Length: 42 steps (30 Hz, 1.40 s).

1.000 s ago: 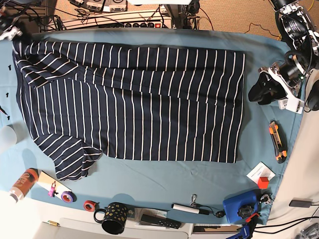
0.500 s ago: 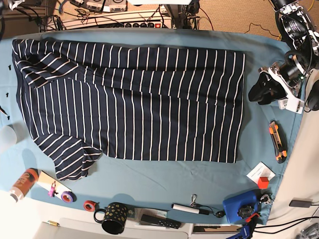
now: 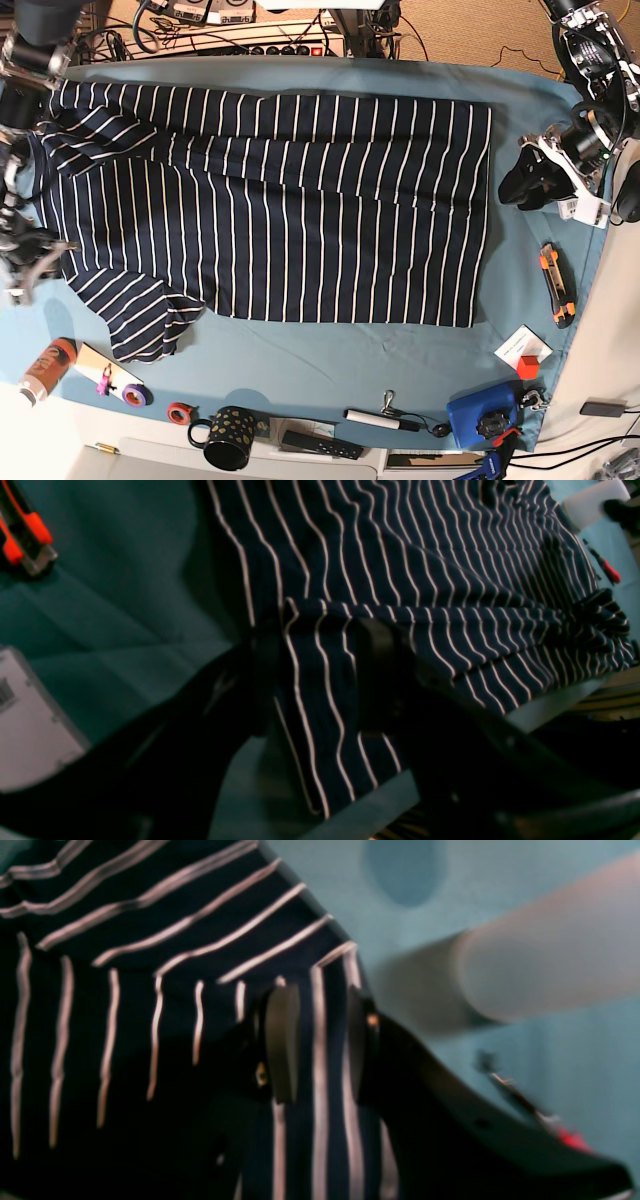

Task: Layout the t-shirt on the table in an organized manner, then fold the t-shirt properly
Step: 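Grasp the sleeve with the right gripper and fold it over the body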

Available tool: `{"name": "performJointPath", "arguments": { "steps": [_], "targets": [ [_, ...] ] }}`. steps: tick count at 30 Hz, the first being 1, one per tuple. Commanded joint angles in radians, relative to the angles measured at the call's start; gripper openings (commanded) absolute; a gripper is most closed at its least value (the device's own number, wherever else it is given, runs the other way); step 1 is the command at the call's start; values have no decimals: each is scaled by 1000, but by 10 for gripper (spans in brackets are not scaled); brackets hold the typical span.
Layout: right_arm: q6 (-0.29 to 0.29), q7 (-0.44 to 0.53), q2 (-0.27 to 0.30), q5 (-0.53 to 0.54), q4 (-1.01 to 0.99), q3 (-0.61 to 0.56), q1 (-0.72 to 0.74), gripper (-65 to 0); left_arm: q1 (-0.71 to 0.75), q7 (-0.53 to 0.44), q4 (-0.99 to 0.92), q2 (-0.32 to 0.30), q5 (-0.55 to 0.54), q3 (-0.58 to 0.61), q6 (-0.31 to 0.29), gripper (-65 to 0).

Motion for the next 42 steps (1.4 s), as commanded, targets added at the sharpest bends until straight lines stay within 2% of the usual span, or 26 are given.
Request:
{"name": "performJointPath", "arguments": {
  "steps": [1, 6, 9, 11, 15, 18, 21, 25, 27, 31, 34, 38, 42],
  "targets": [
    [-8, 28, 16, -20, -29, -18, 40, -481, -6, -24, 15, -14, -26, -3, -4, -409],
    [-7, 43, -61, -44, -247, -66, 123, -481, -6, -24, 15, -14, -26, -3, -4, -409],
    [5, 17, -87, -44, -285, -66, 131, -481, -6, -24, 15, -14, -26, -3, -4, -409],
    [5, -32, -93, -43, -280, -65, 132, -502, -6, -24, 15, -14, -26, -3, -4, -409],
    [3, -127, -95, -43, -219, -63, 131, -650, -6, -24, 15, -14, -26, -3, -4, -409],
    [3, -182, -95, -39, -147, -63, 131, -650, -7, -24, 16, -14, -26, -3, -4, -409],
    [12, -285, -94, 3, -71, -63, 131, -650, -6, -24, 15, -14, -26, -3, -4, -409],
    [71, -458, -86, 146, 29, -63, 115, -650, -6, -24, 15, -14, -25, -3, -4, -409],
    [80, -520, -66, 237, 93, -63, 83, -650, -6, -24, 15, -14, -25, -3, -4, -409],
    [79, -583, 6, 393, 253, -61, -29, -650, -6, -24, 15, -14, -25, -3, -4, -409],
    [79, -603, 48, 407, 388, -40, -138, -650, -7, -24, 15, -14, -25, -3, -4, -409],
    [80, -601, 56, 433, 554, 39, -289, -650, -6, -24, 16, -14, -26, -3, -4, -409],
    [119, -605, 46, 505, 676, 142, -418, -650, -6, -24, 15, -14, -25, -3, -4, -409]
  ]
}}
